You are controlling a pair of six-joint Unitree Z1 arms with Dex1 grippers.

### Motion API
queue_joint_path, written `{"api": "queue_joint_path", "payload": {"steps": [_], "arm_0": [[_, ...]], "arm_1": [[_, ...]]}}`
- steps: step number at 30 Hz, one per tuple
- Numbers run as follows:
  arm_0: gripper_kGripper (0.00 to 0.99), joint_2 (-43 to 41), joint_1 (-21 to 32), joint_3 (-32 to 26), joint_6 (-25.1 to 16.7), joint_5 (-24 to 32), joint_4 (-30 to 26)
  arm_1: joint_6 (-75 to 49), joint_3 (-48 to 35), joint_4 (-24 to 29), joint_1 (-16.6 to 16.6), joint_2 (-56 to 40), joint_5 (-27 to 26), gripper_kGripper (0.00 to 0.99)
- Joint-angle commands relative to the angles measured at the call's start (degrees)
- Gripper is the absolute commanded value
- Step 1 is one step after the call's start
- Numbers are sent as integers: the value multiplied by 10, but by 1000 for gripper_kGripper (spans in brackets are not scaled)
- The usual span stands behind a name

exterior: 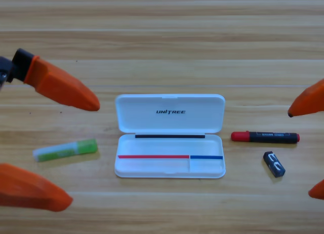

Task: Clean up eraser and pencils

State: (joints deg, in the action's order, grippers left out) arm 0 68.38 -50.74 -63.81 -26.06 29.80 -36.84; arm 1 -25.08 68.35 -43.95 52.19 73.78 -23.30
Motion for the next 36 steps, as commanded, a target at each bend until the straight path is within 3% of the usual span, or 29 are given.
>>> {"api": "queue_joint_path", "payload": {"steps": [1,8,14,17,24,31,33,36], "arm_0": [[990,16,-16,11,-2,-7,1],[990,16,-16,19,2,-22,4],[990,21,-16,38,14,-37,33],[990,23,-16,38,14,-37,35],[990,24,-16,41,28,-44,41],[990,28,-16,19,93,-136,55],[990,29,-12,16,109,-191,55],[990,32,29,18,133,-232,55]], "arm_1": [[-1,-21,12,18,18,-1,980],[32,-20,12,18,11,6,983],[130,-18,11,-27,-5,111,989],[163,-37,4,-59,-8,124,990],[266,-43,-14,-61,108,224,976],[279,-41,-10,-77,217,233,977],[282,-32,-9,-86,245,235,977],[285,-21,-5,-97,283,244,977]]}}
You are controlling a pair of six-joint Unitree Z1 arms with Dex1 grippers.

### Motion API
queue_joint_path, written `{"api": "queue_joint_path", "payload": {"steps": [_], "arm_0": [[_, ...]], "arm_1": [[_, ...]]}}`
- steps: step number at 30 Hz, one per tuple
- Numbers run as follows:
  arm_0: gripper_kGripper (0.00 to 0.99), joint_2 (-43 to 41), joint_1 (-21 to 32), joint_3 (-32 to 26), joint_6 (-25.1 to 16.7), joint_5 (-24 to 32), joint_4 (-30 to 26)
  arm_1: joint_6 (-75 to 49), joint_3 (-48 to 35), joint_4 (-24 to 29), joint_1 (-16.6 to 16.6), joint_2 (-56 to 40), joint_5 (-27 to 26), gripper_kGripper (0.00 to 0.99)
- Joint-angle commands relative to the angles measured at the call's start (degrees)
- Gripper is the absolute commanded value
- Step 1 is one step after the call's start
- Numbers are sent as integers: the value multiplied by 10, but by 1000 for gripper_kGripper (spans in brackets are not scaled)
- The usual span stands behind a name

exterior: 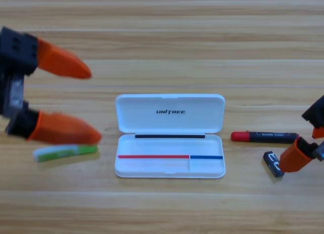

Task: Clean up eraser and pencils

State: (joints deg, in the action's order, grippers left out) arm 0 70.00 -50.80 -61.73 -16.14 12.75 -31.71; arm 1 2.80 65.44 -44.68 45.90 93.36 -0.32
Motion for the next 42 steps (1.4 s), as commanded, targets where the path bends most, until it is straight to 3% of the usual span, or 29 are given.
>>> {"api": "queue_joint_path", "payload": {"steps": [1,9,12,17,23,28,34,39,42], "arm_0": [[990,21,47,-1,38,-64,2],[948,116,185,-19,29,-75,0],[948,155,227,-44,-8,-75,0],[928,198,282,-81,-122,-71,-32],[922,232,287,-108,-214,-85,-132],[914,237,280,-99,-264,-100,-187],[943,302,236,-76,-272,-129,-206],[953,318,230,-54,-296,-134,-181],[953,330,226,-53,-304,-134,-173]], "arm_1": [[7,10,4,-39,97,15,976],[12,34,30,-55,169,9,925],[16,46,30,-55,186,7,922],[19,69,30,-55,214,8,838],[31,74,29,-55,242,2,819],[31,74,28,-55,249,2,729],[26,78,28,-55,259,1,456],[19,75,28,-55,263,-2,201],[16,74,28,-55,265,-6,176]]}}
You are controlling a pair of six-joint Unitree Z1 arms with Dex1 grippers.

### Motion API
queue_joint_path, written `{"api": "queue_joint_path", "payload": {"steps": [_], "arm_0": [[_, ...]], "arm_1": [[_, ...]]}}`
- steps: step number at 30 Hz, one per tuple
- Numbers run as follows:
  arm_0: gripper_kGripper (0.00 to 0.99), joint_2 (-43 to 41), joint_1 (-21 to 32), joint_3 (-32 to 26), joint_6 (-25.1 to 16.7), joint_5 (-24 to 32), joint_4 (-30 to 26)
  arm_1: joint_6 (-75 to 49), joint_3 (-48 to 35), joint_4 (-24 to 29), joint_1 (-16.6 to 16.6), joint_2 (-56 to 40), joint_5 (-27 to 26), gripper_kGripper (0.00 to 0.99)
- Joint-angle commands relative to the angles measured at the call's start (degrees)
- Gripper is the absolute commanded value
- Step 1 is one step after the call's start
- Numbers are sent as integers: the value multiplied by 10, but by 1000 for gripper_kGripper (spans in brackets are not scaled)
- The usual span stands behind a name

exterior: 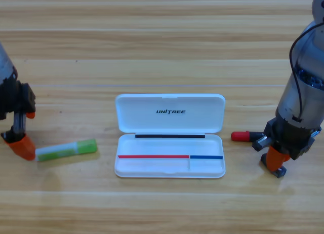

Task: Clean up eraser and pencils

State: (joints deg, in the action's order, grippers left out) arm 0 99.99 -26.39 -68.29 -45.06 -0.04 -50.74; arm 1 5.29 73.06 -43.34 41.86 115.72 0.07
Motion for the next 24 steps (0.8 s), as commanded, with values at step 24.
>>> {"api": "queue_joint_path", "payload": {"steps": [24], "arm_0": [[956,148,-49,-50,-2,-3,40]], "arm_1": [[-439,179,-167,73,-11,-8,0]]}}
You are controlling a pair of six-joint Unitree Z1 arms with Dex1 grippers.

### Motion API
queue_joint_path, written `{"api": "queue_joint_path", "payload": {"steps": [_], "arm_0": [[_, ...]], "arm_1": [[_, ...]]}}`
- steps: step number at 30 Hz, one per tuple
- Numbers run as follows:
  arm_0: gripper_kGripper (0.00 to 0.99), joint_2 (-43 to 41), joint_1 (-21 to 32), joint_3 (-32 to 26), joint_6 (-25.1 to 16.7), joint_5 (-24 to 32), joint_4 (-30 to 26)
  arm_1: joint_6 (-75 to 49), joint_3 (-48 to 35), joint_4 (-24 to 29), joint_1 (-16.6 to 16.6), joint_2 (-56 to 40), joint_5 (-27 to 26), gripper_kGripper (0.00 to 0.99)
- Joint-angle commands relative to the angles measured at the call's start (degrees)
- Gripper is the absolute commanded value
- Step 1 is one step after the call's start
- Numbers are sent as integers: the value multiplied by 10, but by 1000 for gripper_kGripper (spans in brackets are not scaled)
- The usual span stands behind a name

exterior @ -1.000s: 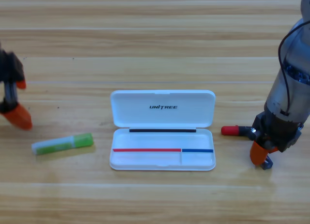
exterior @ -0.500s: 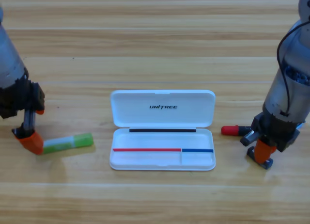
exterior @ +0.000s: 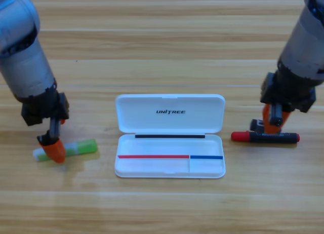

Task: Clean up eraser and pencils

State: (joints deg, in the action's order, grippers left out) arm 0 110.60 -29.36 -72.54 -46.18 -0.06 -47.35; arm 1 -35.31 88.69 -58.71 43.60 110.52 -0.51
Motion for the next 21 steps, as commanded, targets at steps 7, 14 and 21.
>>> {"api": "queue_joint_path", "payload": {"steps": [7,14,21], "arm_0": [[945,59,-20,-8,16,-3,9],[937,65,-19,10,20,-3,26],[919,71,-19,36,20,-1,46]], "arm_1": [[-86,70,-29,81,93,-6,0],[-99,119,-53,98,139,-6,0],[-93,156,-55,104,174,-6,0]]}}
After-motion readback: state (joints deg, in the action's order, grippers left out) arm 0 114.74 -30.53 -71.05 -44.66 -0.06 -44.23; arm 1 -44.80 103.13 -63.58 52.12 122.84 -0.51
